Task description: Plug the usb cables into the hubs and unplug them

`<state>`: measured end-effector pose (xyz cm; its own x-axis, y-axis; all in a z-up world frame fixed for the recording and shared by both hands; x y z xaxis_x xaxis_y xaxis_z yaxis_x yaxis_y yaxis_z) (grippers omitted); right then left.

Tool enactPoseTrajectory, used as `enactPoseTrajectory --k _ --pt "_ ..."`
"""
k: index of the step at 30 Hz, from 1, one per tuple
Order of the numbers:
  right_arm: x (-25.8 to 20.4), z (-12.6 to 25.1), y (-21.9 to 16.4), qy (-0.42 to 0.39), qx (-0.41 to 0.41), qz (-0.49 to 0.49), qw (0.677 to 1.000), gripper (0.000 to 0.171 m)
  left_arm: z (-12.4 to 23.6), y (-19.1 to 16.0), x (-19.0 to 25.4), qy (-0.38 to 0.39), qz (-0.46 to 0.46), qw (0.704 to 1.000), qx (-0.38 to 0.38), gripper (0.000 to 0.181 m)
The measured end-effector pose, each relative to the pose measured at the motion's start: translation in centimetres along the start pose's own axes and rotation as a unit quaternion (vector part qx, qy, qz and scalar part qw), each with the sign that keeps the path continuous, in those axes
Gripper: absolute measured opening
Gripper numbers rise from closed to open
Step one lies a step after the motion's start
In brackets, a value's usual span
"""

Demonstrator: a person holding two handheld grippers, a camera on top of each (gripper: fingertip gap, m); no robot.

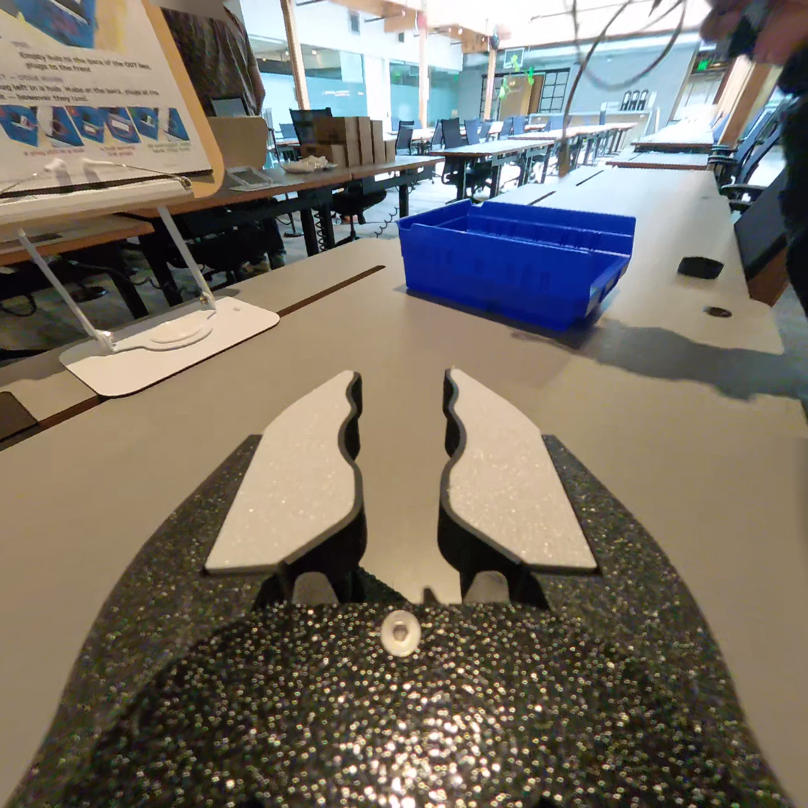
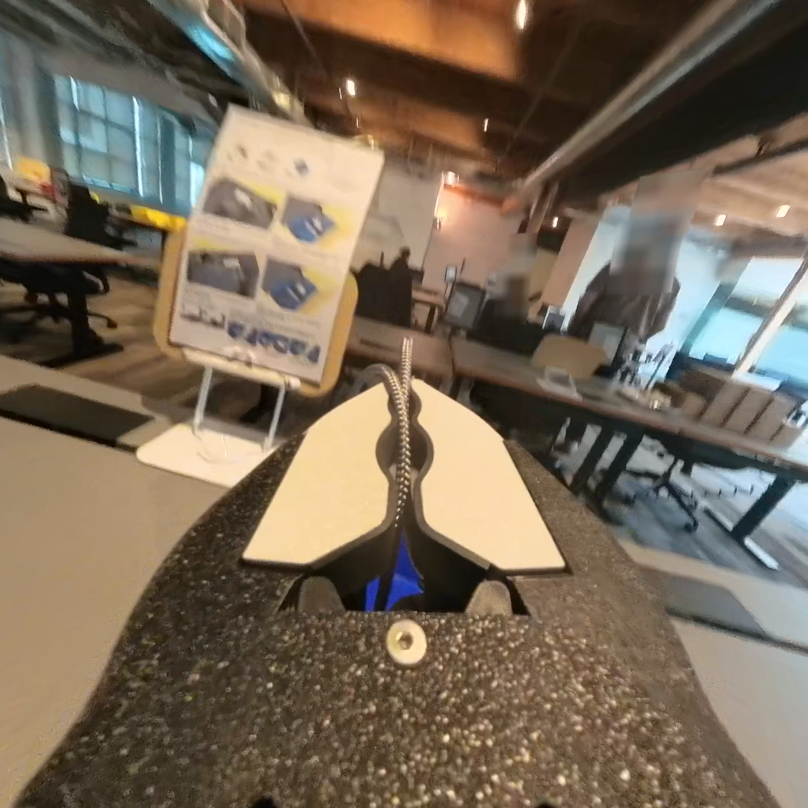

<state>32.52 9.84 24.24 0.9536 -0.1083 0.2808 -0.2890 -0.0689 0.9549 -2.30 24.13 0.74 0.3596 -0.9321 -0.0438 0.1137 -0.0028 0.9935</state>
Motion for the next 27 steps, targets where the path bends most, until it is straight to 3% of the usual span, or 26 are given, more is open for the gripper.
enactPoseTrajectory --k 7,11,13,18,23,27 --pt "3.5 -2.1 -17.5 -0.044 -0.208 -0.042 0.976 0.000 -0.1 -0.3 -0.6 0.012 0.010 1.000 -0.003 0.032" --pt "4.2 -1.3 -22.9 -0.078 -0.297 -0.020 0.952 0.002 -0.1 -0.4 -1.0 0.016 0.018 1.000 -0.008 0.032" --pt "4.3 -0.9 -24.1 -0.090 -0.337 0.000 0.937 0.027 -0.1 -0.5 -1.0 0.016 0.016 1.000 -0.009 0.032" --pt "3.7 -0.3 -23.4 -0.097 -0.382 0.042 0.918 0.063 -0.1 -0.5 -0.9 0.018 0.009 1.000 -0.013 0.031" --pt "1.4 0.5 -17.7 -0.108 -0.353 0.111 0.923 0.069 -0.1 -0.6 -0.9 0.022 0.005 1.000 -0.015 0.031" --pt "-3.0 0.4 -11.9 -0.080 -0.295 0.160 0.938 0.068 -0.1 -0.6 -1.2 0.032 -0.003 0.999 -0.017 0.031"
Point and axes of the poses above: each gripper's, where its closed fingertips meet, z back along the fingers, y out of its top, x = y × z across the jaws, the point moved 2 cm from there along z, back along the fingers, and after that the axes turned 13 degrees about y, right-handed, at the moved point
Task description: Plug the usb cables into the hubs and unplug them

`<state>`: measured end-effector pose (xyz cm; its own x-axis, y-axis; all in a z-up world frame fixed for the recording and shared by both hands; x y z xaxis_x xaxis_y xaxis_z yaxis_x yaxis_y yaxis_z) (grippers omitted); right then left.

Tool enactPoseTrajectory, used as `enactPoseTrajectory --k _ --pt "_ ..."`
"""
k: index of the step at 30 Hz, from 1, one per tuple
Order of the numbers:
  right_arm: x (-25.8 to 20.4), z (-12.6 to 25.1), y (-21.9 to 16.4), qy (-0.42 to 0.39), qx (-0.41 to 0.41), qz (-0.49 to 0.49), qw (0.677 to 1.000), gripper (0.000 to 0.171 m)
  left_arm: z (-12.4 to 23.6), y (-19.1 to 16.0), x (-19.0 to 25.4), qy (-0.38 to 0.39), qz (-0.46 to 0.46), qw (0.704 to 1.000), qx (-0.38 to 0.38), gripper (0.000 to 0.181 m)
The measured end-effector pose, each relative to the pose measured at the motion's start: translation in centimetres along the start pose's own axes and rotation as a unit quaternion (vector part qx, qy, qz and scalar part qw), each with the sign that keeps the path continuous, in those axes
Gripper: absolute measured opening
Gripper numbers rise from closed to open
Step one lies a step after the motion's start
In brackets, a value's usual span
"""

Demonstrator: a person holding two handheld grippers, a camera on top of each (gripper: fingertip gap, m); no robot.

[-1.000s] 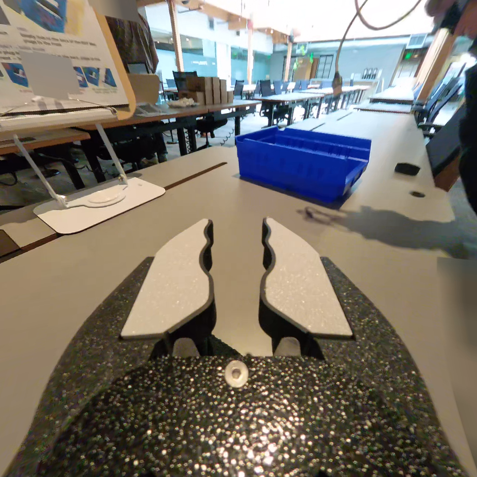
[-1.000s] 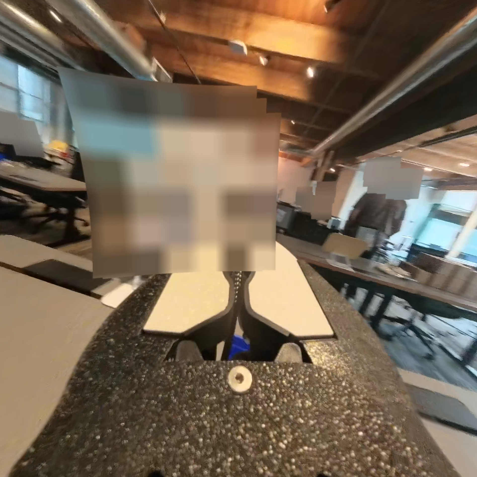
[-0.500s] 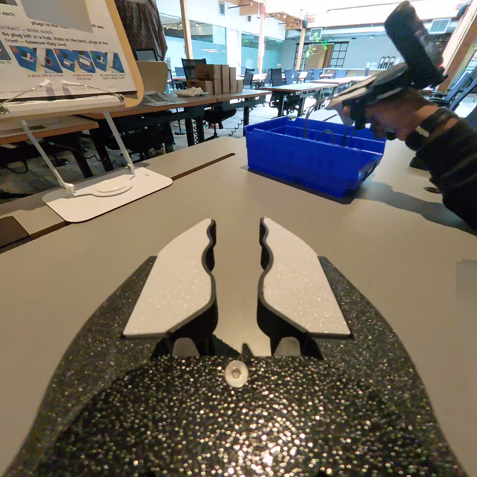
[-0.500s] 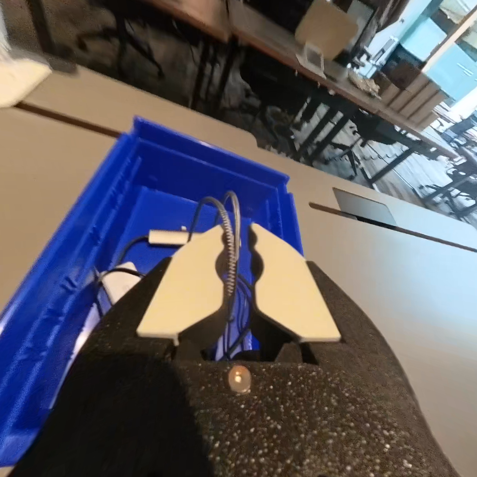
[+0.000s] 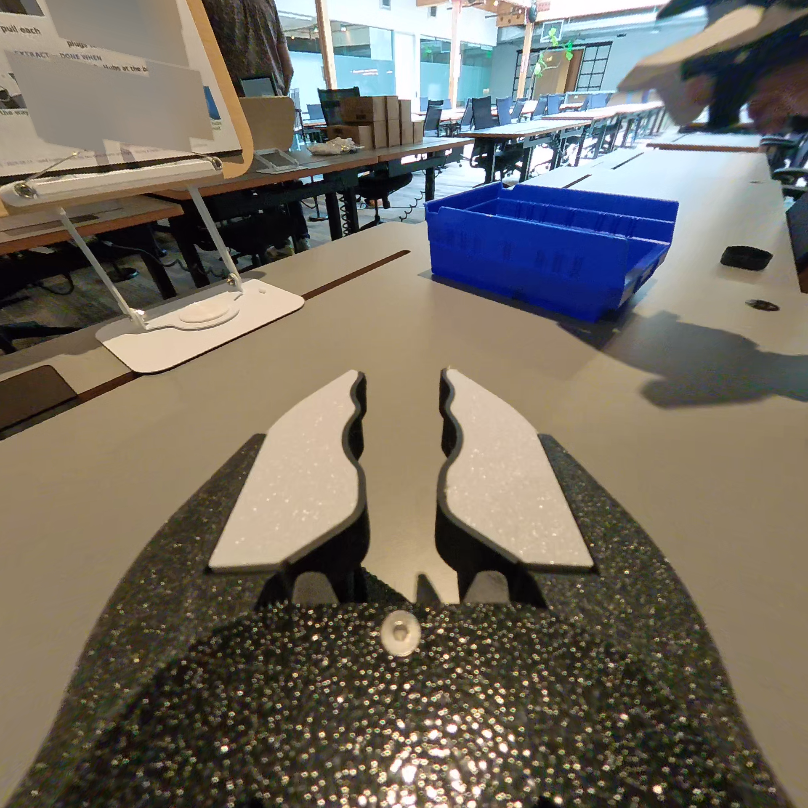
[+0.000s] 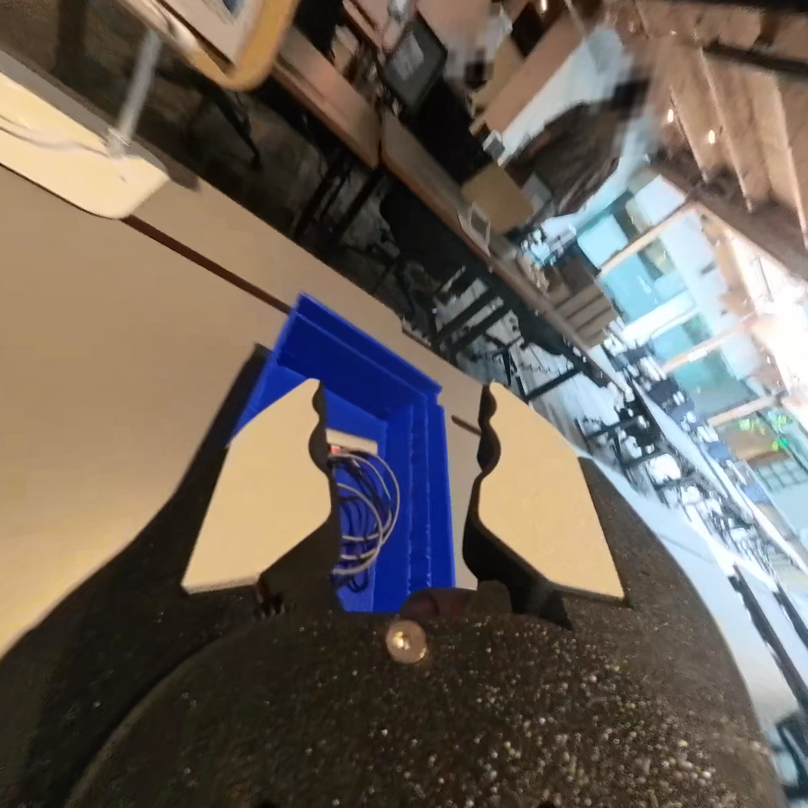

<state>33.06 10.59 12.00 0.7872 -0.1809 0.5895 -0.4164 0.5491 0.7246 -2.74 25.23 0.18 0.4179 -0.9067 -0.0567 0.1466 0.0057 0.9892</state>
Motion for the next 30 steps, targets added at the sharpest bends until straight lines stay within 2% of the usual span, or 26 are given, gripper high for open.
enactPoseTrajectory --k 3,7,10,13,16,21,23,25,27,30 --pt "-3.9 2.0 4.0 0.047 0.054 0.035 0.997 0.063 0.2 -0.1 -0.3 0.014 -0.010 1.000 -0.004 0.031" --pt "-14.6 2.6 7.0 0.239 0.113 0.067 0.962 0.056 0.9 -0.7 -1.3 0.049 -0.033 0.998 -0.015 0.031" --pt "-23.5 1.4 5.9 0.369 0.101 0.074 0.921 0.055 1.8 -1.7 -3.2 0.104 -0.040 0.993 -0.038 0.031" --pt "-30.3 -0.6 2.5 0.435 0.056 0.079 0.895 0.055 4.0 -2.4 -7.1 0.192 -0.025 0.979 -0.058 0.032" --pt "-34.1 -1.5 -0.4 0.476 0.023 0.065 0.877 0.055 8.9 -1.3 -12.5 0.312 -0.026 0.948 -0.058 0.033" --pt "-35.7 -0.8 -1.4 0.497 0.018 0.081 0.864 0.051 19.6 4.4 -21.9 0.510 -0.056 0.855 -0.076 0.032" --pt "-36.0 -0.7 -1.4 0.514 0.018 0.061 0.856 0.048 22.1 5.6 -24.8 0.536 -0.064 0.831 -0.135 0.032" --pt "-36.0 -0.8 -1.5 0.524 0.013 0.047 0.850 0.048 23.1 5.3 -27.7 0.526 -0.063 0.819 -0.219 0.032" --pt "-35.9 -0.8 -1.6 0.526 0.012 0.043 0.850 0.049 23.2 2.9 -30.5 0.484 -0.043 0.811 -0.327 0.032" --pt "-35.8 -0.7 -1.6 0.523 0.017 0.045 0.851 0.048 23.2 -3.0 -33.7 0.412 0.000 0.778 -0.474 0.034"
Point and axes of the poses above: each gripper's, where its closed fingertips meet, z back along the fingers, y out of its top, x = y × z across the jaws, the point moved 2 cm from there along z, back along the fingers, and after that the axes turned 13 degrees about y, right-handed, at the moved point
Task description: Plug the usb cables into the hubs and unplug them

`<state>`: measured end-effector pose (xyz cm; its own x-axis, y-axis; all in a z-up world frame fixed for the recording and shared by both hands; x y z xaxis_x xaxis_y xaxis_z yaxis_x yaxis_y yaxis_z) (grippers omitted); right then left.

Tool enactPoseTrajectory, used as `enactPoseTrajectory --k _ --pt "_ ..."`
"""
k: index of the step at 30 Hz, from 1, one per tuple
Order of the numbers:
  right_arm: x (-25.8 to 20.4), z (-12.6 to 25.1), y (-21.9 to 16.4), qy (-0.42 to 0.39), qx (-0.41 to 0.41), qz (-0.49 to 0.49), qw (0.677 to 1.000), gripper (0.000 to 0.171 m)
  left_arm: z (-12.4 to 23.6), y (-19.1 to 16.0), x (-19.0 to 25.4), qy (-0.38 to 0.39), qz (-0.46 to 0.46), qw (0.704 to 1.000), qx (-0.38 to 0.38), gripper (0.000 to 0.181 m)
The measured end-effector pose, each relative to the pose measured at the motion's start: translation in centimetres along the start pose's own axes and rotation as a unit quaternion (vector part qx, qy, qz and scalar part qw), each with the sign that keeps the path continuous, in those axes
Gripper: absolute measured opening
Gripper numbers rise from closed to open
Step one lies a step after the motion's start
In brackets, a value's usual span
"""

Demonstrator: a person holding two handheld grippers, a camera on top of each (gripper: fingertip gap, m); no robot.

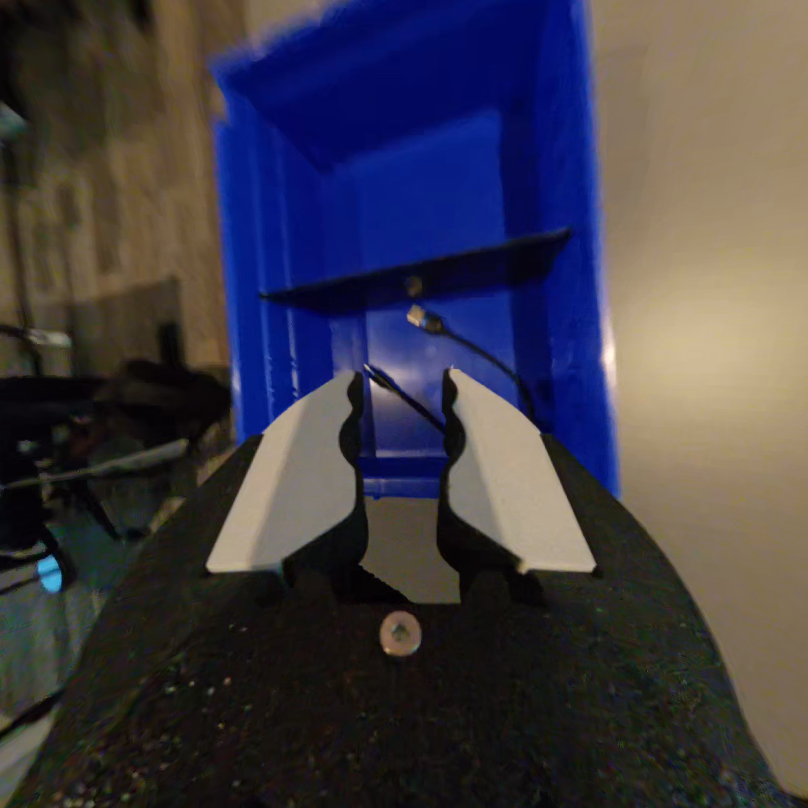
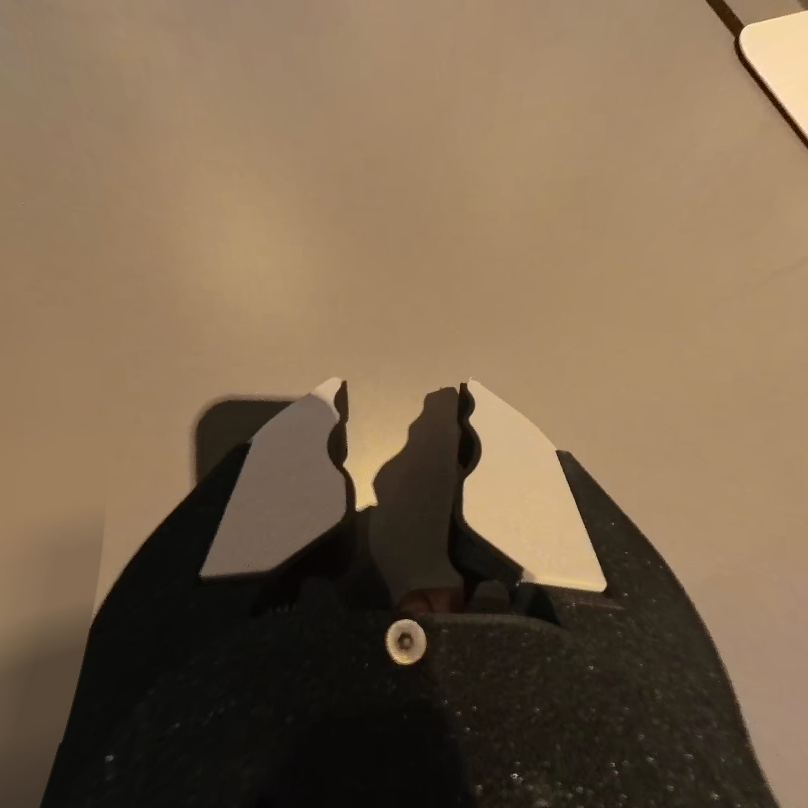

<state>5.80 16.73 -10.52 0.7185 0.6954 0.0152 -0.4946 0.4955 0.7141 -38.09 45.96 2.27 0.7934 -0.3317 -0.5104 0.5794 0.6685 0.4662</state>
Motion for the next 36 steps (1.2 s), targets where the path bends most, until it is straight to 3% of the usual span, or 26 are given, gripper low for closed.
enactPoseTrajectory --k 3,8,11,15,19,22,25,30,34,36 --pt "0.0 0.0 0.0 0.001 0.000 -0.001 1.000 0.048 -4.8 -3.2 0.4 -0.037 -0.011 0.994 -0.104 0.035" --pt "0.0 -0.1 0.0 0.011 -0.001 -0.004 1.000 0.048 -9.7 -6.5 1.8 -0.069 0.003 0.982 -0.175 0.035" --pt "0.0 -0.1 0.0 0.008 0.000 -0.002 1.000 0.048 -11.0 -7.2 2.5 -0.074 0.004 0.980 -0.186 0.034" --pt "0.0 0.0 0.1 -0.001 0.003 0.003 1.000 0.048 -11.3 -7.2 2.5 -0.076 0.013 0.980 -0.183 0.011" --pt "0.0 0.1 0.1 -0.007 0.006 0.010 1.000 0.047 -11.4 -7.3 2.5 -0.086 0.032 0.980 -0.175 0.007" --pt "-0.1 0.2 0.2 -0.009 0.007 0.015 1.000 0.047 -11.5 -6.6 1.0 -0.041 0.061 0.988 -0.138 0.004" --pt "-0.2 0.2 0.2 -0.010 0.010 0.019 1.000 0.047 -7.8 -3.4 -1.6 0.023 0.097 0.994 -0.040 0.004" --pt "0.0 0.1 0.3 -0.011 0.010 0.015 1.000 0.046 5.4 4.1 -4.0 0.108 0.089 0.978 0.156 0.002" --pt "0.0 0.2 0.3 -0.021 0.014 0.022 0.999 0.046 13.8 7.9 -2.8 0.118 0.063 0.955 0.264 0.002" --pt "-0.1 0.3 0.3 -0.024 0.016 0.027 0.999 0.046 17.3 9.4 -0.8 0.075 0.054 0.941 0.325 0.003"
Point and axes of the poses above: each gripper's, where its closed fingertips meet, z back along the fingers, y out of its top, x = y × z across the jaws, the point moved 2 cm from there along z, back along the fingers, and after that the axes turned 13 degrees about y, right-handed, at the moved point
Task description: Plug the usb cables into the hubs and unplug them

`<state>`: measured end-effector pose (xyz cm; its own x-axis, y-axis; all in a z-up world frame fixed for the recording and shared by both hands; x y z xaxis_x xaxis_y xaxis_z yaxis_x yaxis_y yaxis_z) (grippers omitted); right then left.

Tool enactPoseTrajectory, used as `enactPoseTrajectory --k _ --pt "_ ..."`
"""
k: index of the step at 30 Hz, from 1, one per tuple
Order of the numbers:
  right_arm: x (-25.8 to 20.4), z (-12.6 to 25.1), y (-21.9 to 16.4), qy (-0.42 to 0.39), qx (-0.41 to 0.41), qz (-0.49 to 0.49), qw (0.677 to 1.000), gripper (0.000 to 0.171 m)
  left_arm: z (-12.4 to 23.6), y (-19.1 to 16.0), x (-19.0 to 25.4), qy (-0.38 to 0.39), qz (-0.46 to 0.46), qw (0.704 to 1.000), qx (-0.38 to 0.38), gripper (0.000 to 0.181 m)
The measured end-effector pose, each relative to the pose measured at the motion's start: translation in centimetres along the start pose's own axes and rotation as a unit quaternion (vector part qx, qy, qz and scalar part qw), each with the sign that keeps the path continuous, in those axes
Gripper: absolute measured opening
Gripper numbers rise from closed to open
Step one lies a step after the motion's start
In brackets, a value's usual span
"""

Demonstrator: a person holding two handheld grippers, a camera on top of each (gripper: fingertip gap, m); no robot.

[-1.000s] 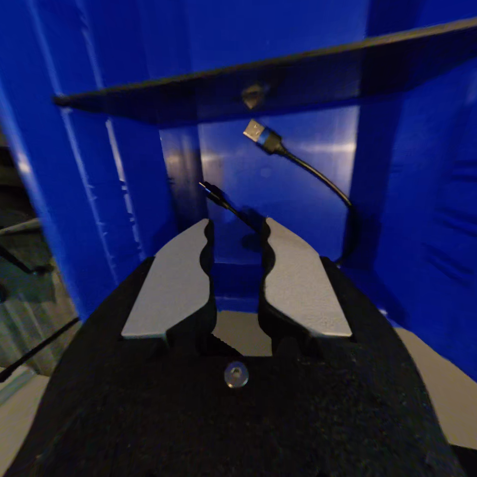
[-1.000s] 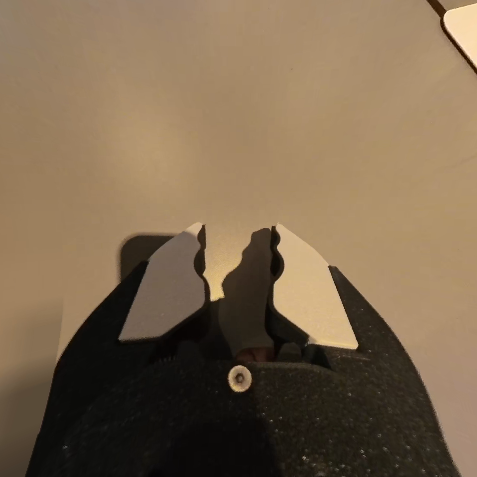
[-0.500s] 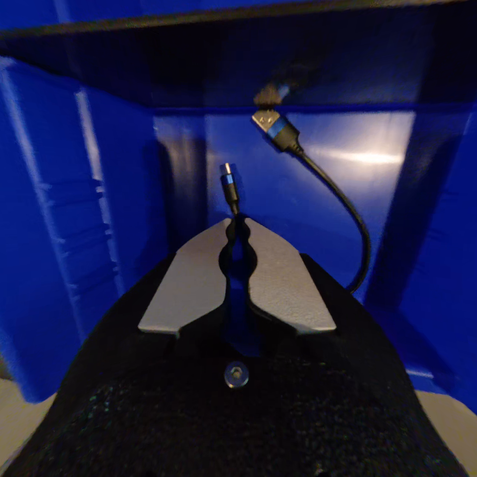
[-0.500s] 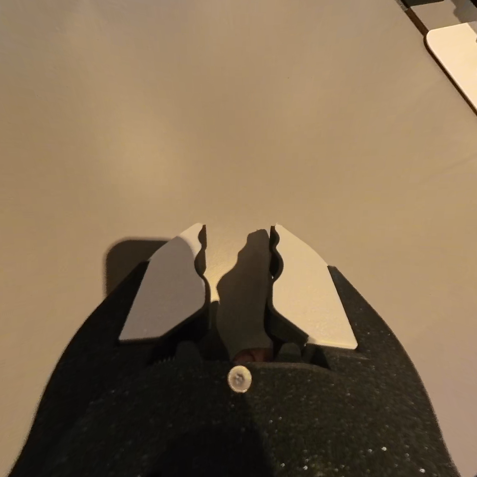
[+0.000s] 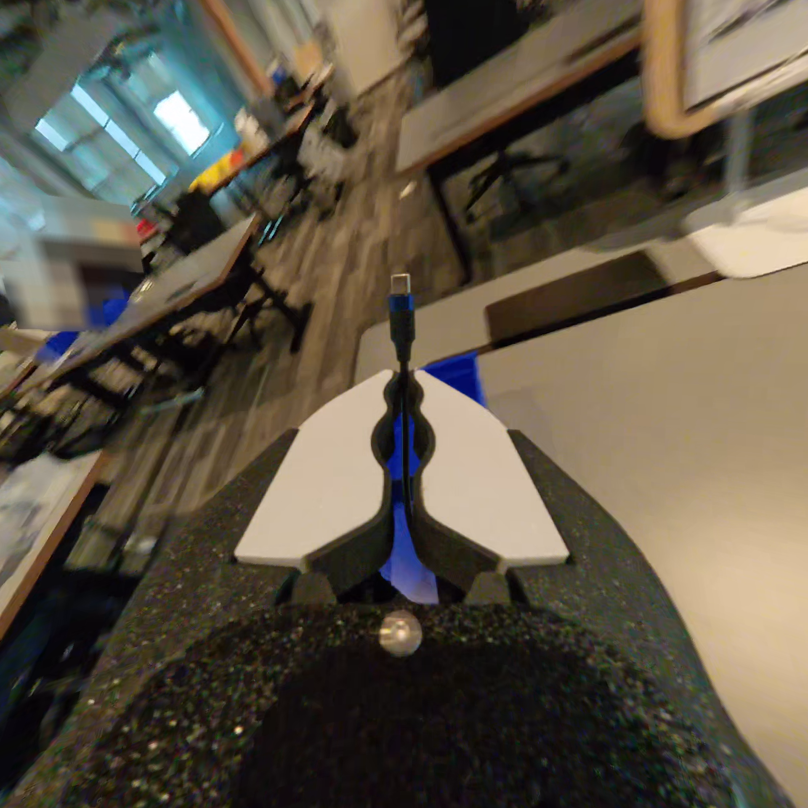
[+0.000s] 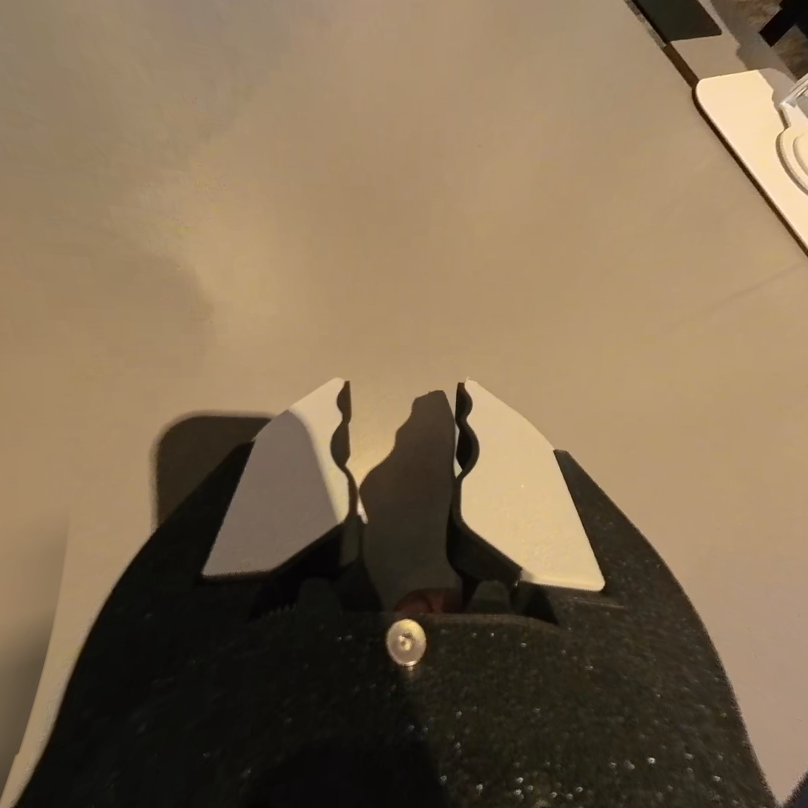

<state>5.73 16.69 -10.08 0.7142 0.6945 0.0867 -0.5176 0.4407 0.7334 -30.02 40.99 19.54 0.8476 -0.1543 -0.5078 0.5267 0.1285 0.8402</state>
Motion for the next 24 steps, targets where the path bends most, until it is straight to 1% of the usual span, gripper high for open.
enactPoseTrajectory --k 2,5,7,10,14,18,21,24 --pt "0.0 0.1 0.1 -0.003 0.005 0.004 1.000 0.046 2.5 2.9 2.6 -0.055 0.000 0.997 0.059 0.003" --pt "0.0 0.3 0.3 -0.005 0.018 0.006 1.000 0.046 7.3 6.9 7.9 -0.170 0.012 0.974 0.151 0.003" --pt "0.1 0.5 0.5 -0.007 0.031 0.004 0.999 0.046 9.7 8.4 11.7 -0.239 0.015 0.953 0.187 0.003" --pt "0.2 1.0 0.8 -0.009 0.056 0.000 0.998 0.046 11.6 9.0 18.1 -0.337 0.028 0.919 0.204 0.002" --pt "0.4 1.5 1.1 -0.012 0.084 -0.007 0.996 0.046 11.4 7.3 27.8 -0.442 0.027 0.881 0.165 0.003" --pt "0.6 1.9 1.1 -0.017 0.093 -0.013 0.995 0.046 10.2 3.6 35.8 -0.501 0.015 0.860 0.101 0.003" --pt "0.9 2.0 0.7 -0.030 0.083 -0.010 0.996 0.047 9.7 0.9 39.5 -0.531 0.018 0.845 0.060 0.002" --pt "1.2 2.1 0.5 -0.041 0.074 -0.007 0.996 0.047 9.4 -1.4 41.5 -0.547 0.015 0.836 0.027 0.003"
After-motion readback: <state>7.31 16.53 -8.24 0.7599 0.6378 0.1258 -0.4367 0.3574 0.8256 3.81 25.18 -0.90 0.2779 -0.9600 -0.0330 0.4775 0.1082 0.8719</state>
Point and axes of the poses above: each gripper's, where its closed fingertips meet, z back along the fingers, y out of its top, x = y × z across the jaws, the point moved 2 cm from there along z, back along the fingers, and after that the axes turned 13 degrees about y, right-handed, at the moved point
